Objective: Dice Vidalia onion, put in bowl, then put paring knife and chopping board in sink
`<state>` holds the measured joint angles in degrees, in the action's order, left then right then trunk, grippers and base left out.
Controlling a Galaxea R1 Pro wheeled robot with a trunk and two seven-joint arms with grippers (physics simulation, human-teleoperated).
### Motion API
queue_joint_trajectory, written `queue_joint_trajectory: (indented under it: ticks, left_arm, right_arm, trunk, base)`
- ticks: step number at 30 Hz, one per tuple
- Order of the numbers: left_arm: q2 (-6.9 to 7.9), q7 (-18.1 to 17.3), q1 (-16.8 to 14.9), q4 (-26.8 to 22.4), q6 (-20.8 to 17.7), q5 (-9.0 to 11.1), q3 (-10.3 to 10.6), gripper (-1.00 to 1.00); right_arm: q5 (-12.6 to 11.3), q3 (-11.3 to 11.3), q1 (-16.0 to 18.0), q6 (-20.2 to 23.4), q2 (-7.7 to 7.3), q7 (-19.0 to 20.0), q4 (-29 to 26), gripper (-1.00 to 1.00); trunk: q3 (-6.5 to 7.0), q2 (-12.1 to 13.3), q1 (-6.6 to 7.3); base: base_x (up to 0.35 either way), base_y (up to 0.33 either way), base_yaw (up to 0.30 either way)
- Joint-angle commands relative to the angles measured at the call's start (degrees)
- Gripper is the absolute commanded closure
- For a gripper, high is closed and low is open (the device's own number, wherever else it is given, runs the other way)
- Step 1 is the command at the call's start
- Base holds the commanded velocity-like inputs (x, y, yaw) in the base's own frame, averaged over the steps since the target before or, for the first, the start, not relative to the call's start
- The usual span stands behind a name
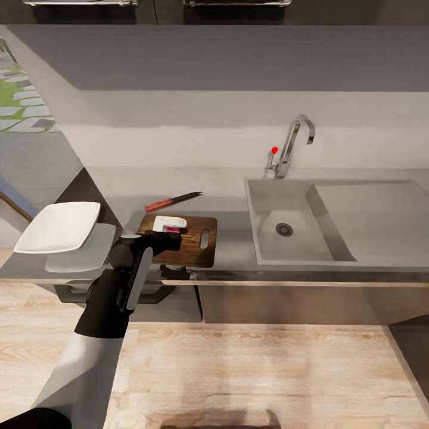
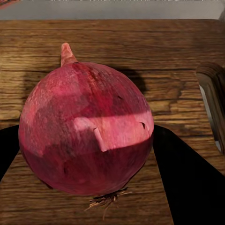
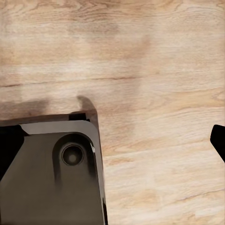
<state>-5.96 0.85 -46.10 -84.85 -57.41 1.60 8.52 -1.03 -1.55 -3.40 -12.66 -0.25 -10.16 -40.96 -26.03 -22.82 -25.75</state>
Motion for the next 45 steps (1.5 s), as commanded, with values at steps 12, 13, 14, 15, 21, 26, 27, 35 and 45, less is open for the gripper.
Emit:
queue_joint_trajectory:
  ticks: [12,13,14,15,21,26,27,35,45]
  left_arm:
    - [-0.02,0.03,-0.01,-0.25,-0.21,0.01,0.02,-1.0]
    - [-0.02,0.03,0.01,-0.27,-0.22,0.0,0.01,-1.0]
    - [-0.02,0.03,0.01,-0.26,-0.23,-0.01,0.01,-1.0]
    - [-0.02,0.03,0.03,-0.25,-0.24,-0.01,0.01,-1.0]
    - [-0.02,0.03,0.04,-0.23,-0.24,-0.02,0.01,-1.0]
    - [-0.02,0.03,0.04,-0.18,-0.24,-0.02,0.0,-1.0]
    - [-0.02,0.03,0.04,-0.19,-0.24,-0.02,0.0,-1.0]
    - [-0.02,0.03,0.04,-0.21,-0.19,-0.02,0.01,-1.0]
    - [-0.02,0.03,0.04,-0.14,-0.17,-0.02,0.01,-1.0]
  right_arm:
    - [-0.11,0.03,-0.03,-0.09,-0.01,-0.12,-0.08,-1.0]
    - [-0.11,0.04,-0.03,-0.09,-0.01,-0.12,-0.08,-1.0]
    - [-0.11,0.05,-0.03,-0.09,-0.01,-0.12,-0.08,-1.0]
    - [-0.11,0.04,-0.03,-0.09,-0.01,-0.12,-0.08,-1.0]
    - [-0.11,0.02,-0.03,-0.09,-0.01,-0.12,-0.08,-1.0]
    - [-0.11,0.03,-0.03,-0.09,-0.01,-0.12,-0.08,-1.0]
    - [-0.11,0.02,-0.03,-0.09,-0.01,-0.12,-0.08,-1.0]
    - [-0.11,0.01,-0.03,-0.09,-0.01,-0.12,-0.08,-1.0]
    - [-0.11,0.03,-0.03,-0.09,-0.01,-0.12,-0.08,-1.0]
  trunk:
    - [-0.08,-0.09,-0.03]
    - [-0.08,-0.09,-0.03]
    - [-0.08,-0.09,-0.03]
    - [-0.08,-0.09,-0.03]
    - [-0.08,-0.09,-0.03]
    - [-0.08,-0.09,-0.03]
    - [-0.08,-0.09,-0.03]
    - [-0.08,-0.09,-0.03]
    - [-0.08,-0.09,-0.03]
  base:
    - [0.0,0.0,0.0]
    - [0.0,0.0,0.0]
    - [0.0,0.0,0.0]
    - [0.0,0.0,0.0]
    - [0.0,0.0,0.0]
    - [0.0,0.0,0.0]
    - [0.0,0.0,0.0]
    - [-0.088,0.0,0.0]
    - [-0.317,0.0,0.0]
